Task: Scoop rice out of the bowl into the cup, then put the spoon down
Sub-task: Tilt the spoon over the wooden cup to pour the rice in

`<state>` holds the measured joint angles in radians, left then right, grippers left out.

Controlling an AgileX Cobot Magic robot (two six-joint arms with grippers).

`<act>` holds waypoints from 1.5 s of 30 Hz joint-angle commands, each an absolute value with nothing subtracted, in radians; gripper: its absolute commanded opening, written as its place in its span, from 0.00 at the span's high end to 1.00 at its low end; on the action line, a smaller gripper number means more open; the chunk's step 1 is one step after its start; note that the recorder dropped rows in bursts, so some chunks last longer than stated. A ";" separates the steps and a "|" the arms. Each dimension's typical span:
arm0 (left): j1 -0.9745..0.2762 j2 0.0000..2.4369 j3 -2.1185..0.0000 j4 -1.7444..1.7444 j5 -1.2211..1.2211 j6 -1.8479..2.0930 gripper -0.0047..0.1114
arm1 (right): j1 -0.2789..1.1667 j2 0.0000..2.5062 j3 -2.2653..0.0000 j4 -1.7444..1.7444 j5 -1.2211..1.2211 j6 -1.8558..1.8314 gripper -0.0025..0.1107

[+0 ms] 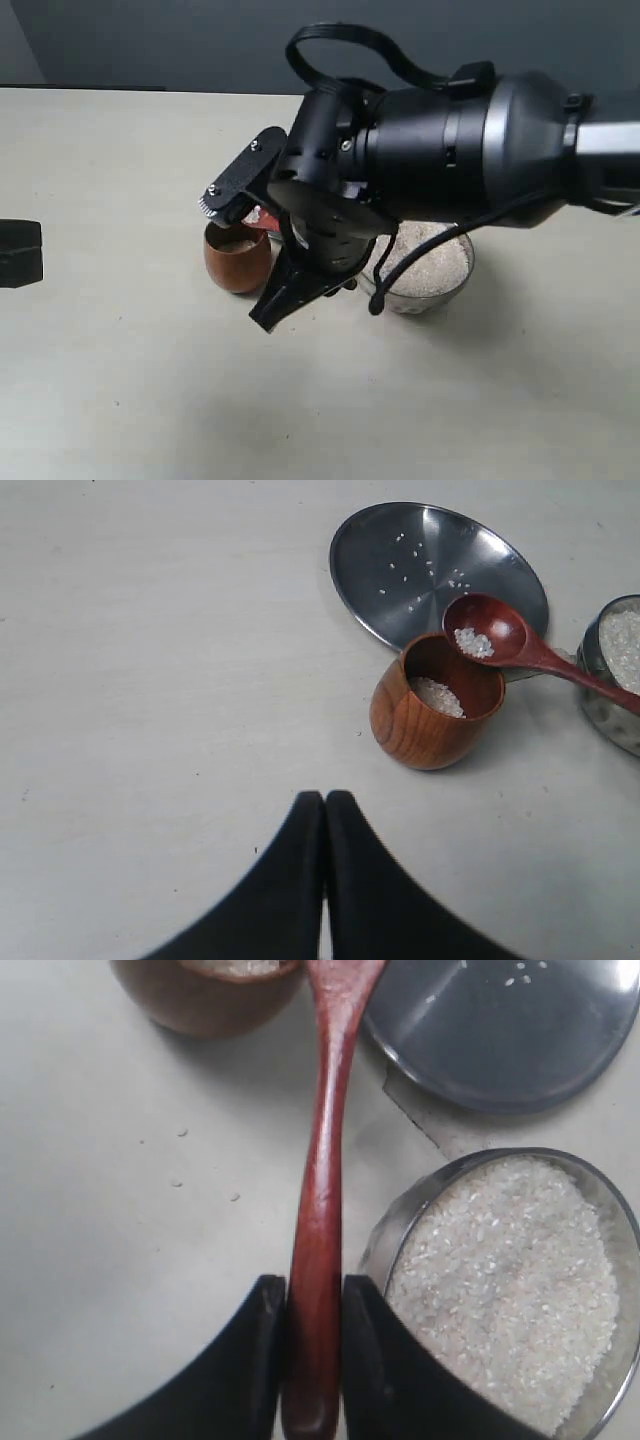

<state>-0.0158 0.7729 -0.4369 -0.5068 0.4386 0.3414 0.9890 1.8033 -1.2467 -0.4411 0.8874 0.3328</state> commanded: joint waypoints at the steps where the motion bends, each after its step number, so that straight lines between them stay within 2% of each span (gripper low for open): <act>1: -0.023 0.774 -0.438 -0.511 0.439 0.341 0.96 | 1.021 1.825 -1.251 -0.524 0.895 0.364 0.98; 22: -0.023 0.774 -0.438 -0.511 0.433 0.341 0.96 | 1.106 1.825 -1.251 -0.730 0.987 0.385 0.98; 45: -0.023 0.774 -0.438 -0.515 0.428 0.341 0.96 | 1.108 1.878 -1.251 -0.793 1.078 0.361 0.98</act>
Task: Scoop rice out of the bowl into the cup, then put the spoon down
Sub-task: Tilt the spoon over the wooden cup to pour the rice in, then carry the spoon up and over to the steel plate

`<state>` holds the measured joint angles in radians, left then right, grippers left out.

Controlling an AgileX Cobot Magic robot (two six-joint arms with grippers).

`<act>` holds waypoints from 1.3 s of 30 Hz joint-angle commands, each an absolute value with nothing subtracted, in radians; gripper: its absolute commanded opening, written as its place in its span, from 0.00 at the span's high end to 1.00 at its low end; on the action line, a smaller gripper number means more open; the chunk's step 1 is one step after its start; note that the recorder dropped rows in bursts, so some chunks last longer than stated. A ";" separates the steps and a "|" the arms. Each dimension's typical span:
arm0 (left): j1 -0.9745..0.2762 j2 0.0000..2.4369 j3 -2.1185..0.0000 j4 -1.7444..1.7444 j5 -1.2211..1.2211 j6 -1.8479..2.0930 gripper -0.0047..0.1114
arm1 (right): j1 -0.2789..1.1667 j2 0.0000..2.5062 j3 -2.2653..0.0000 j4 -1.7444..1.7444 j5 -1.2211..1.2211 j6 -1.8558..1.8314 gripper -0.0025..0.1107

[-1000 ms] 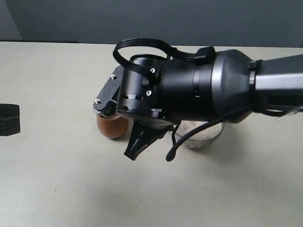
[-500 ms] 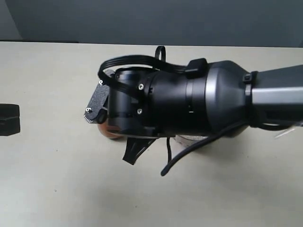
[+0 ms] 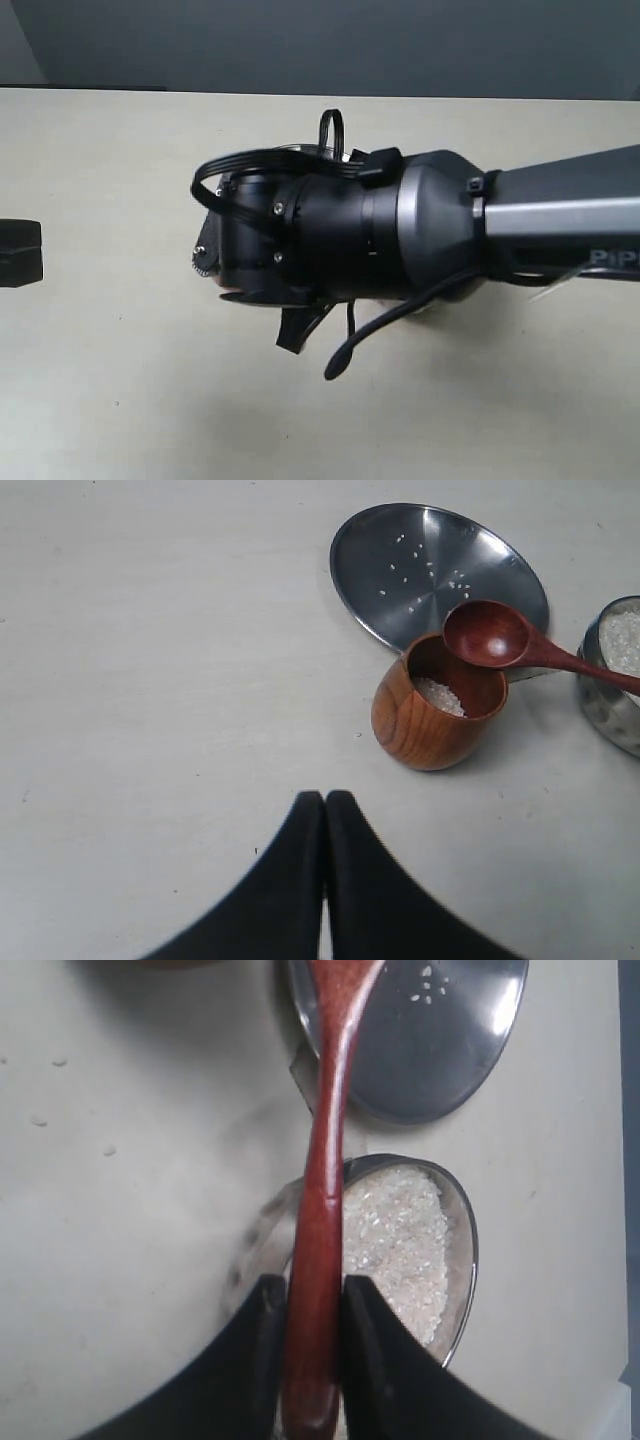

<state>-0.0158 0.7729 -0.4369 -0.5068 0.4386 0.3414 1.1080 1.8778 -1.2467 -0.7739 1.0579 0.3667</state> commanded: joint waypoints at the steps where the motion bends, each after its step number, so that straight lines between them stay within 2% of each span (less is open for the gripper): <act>1: -0.023 0.774 -0.438 -0.515 0.425 0.341 0.96 | 1.108 1.878 -1.251 -0.793 1.080 0.361 0.98; 9: -0.023 0.774 -0.438 -0.515 0.427 0.341 0.96 | 1.108 1.869 -1.251 -0.792 1.069 0.479 0.98; 14: -0.023 0.774 -0.438 -0.515 0.436 0.341 0.96 | 1.087 1.767 -1.251 -0.724 0.916 0.669 0.98; 20: -0.023 0.774 -0.438 -0.515 0.448 0.341 0.96 | 0.932 1.607 -1.249 -0.615 0.979 0.745 0.98; 23: -0.023 0.774 -0.438 -0.515 0.448 0.341 0.96 | 0.862 1.569 -1.249 -0.493 0.914 0.679 0.98; 28: -0.023 0.774 -0.438 -0.515 0.448 0.341 0.96 | 0.836 1.690 -1.297 -0.459 0.718 0.640 0.98; 39: -0.023 0.774 -0.438 -0.520 0.439 0.341 0.96 | 0.714 1.962 -1.518 -0.384 0.618 0.592 0.98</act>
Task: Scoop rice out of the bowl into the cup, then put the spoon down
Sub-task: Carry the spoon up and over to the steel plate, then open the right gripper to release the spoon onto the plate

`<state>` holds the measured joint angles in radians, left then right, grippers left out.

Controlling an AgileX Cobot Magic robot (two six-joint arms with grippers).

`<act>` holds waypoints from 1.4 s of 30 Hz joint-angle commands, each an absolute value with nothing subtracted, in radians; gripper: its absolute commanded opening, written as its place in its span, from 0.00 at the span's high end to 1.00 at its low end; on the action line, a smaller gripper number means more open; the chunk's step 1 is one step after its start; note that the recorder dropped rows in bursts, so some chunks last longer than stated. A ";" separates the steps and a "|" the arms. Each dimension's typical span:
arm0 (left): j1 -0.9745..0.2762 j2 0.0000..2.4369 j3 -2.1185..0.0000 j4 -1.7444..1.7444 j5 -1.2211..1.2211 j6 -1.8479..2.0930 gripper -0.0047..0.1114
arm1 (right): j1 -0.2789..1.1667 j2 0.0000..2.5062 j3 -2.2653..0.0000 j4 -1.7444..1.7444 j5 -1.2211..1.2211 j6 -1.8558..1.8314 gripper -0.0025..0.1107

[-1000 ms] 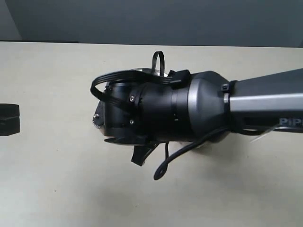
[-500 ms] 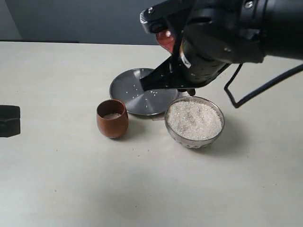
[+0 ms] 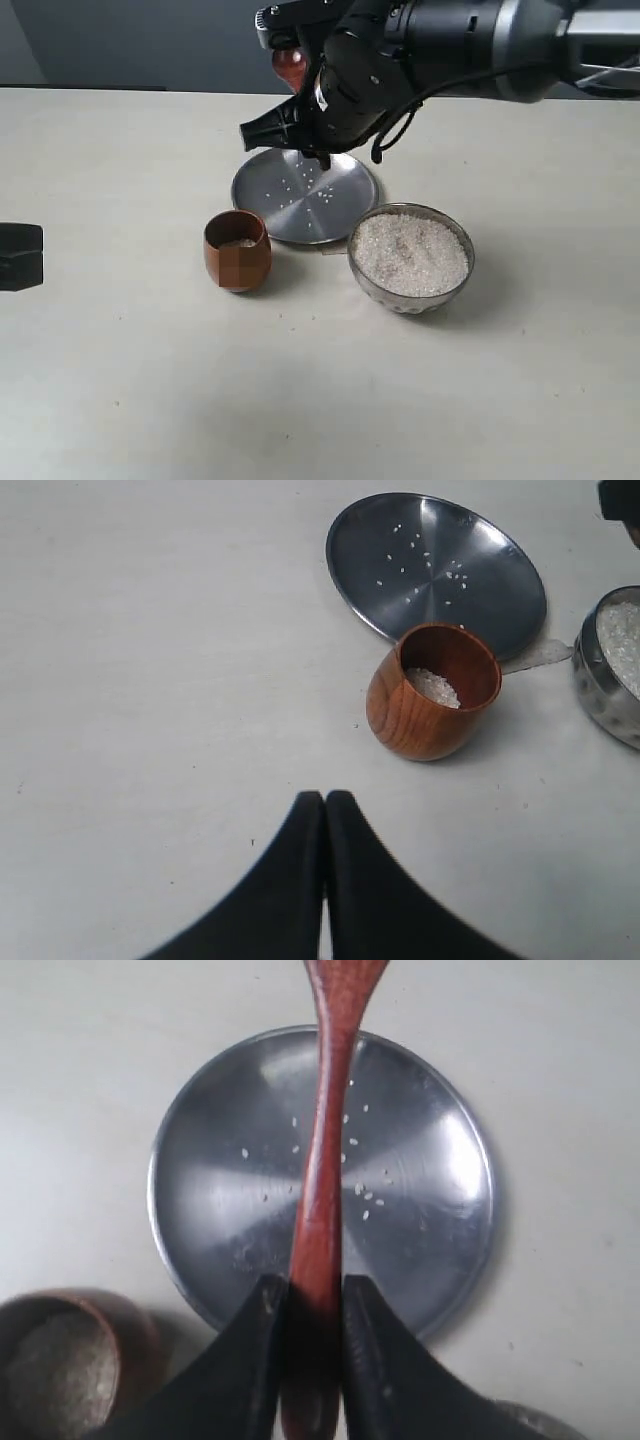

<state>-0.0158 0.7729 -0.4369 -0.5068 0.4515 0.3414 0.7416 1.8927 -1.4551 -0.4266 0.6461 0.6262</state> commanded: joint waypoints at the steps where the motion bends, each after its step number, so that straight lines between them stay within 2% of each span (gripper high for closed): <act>1: -0.023 0.774 -0.438 -0.521 0.438 0.341 0.96 | 0.709 1.979 -1.530 -0.376 0.618 0.591 0.98; 7: -0.023 0.774 -0.438 -0.525 0.439 0.341 0.96 | 0.709 2.130 -1.581 -0.348 0.588 0.576 0.98; 22: -0.023 0.774 -0.438 -0.526 0.440 0.341 0.96 | 0.675 2.214 -1.581 -0.319 0.569 0.604 0.98; 25: -0.023 0.774 -0.438 -0.526 0.440 0.341 0.96 | 0.675 2.222 -1.581 -0.309 0.563 0.602 0.86; 26: -0.023 0.774 -0.438 -0.526 0.440 0.341 0.96 | 0.675 2.229 -1.581 -0.307 0.563 0.602 0.76; 27: -0.023 0.774 -0.438 -0.526 0.440 0.341 0.96 | 0.675 2.229 -1.581 -0.307 0.563 0.602 0.71; 30: -0.023 0.774 -0.438 -0.526 0.440 0.341 0.96 | 0.675 2.229 -1.581 -0.305 0.562 0.602 0.63; 39: -0.023 0.774 -0.438 -0.528 0.431 0.341 0.96 | 0.679 2.151 -1.581 -0.313 0.568 0.602 0.63; 42: -0.023 0.774 -0.438 -0.531 0.431 0.341 0.96 | 0.679 2.070 -1.581 -0.340 0.619 0.594 0.69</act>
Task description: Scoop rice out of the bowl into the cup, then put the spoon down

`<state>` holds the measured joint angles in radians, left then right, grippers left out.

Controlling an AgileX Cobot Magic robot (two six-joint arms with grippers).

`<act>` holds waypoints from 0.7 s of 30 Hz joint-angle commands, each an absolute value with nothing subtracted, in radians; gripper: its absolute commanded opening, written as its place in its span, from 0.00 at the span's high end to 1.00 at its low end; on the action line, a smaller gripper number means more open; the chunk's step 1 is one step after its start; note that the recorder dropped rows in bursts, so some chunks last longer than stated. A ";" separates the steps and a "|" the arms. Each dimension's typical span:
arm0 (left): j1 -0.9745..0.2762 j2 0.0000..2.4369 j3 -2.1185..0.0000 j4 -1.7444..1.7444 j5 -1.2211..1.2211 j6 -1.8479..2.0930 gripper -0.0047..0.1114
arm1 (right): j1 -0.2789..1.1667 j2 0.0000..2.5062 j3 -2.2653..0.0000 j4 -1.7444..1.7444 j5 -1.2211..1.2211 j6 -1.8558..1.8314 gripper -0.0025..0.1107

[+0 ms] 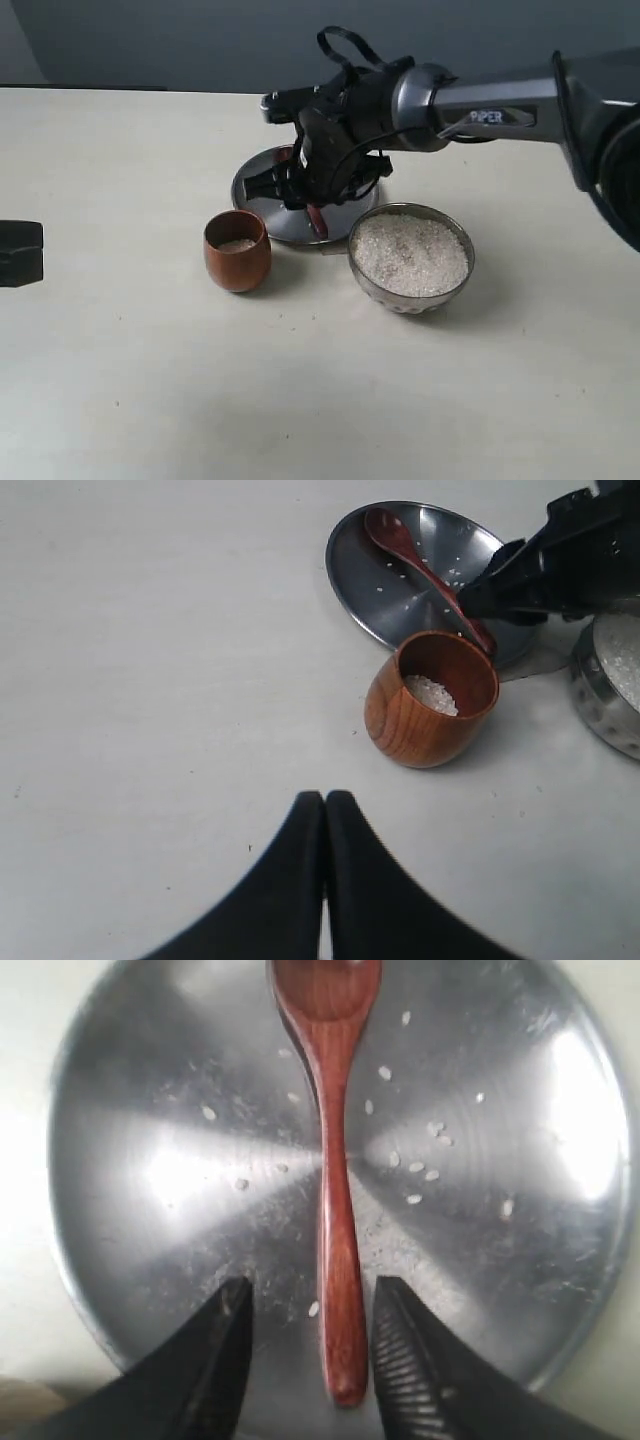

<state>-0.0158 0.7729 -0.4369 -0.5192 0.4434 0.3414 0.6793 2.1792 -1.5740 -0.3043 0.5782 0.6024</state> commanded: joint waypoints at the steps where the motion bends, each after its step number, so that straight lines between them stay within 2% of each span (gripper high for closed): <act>1: -0.023 0.774 -0.438 -0.533 0.431 0.341 0.96 | 0.679 2.040 -1.581 -0.368 0.640 0.593 0.75; 4: -0.023 0.774 -0.438 -0.533 0.431 0.341 0.96 | 0.680 1.952 -1.581 -0.415 0.727 0.561 0.98; 12: -0.023 0.774 -0.438 -0.529 0.437 0.341 0.96 | 0.680 1.745 -1.511 -0.548 1.011 0.527 0.98; 21: -0.023 0.774 -0.438 -0.495 0.454 0.341 0.96 | 0.680 1.414 -1.193 -0.591 0.892 0.589 0.98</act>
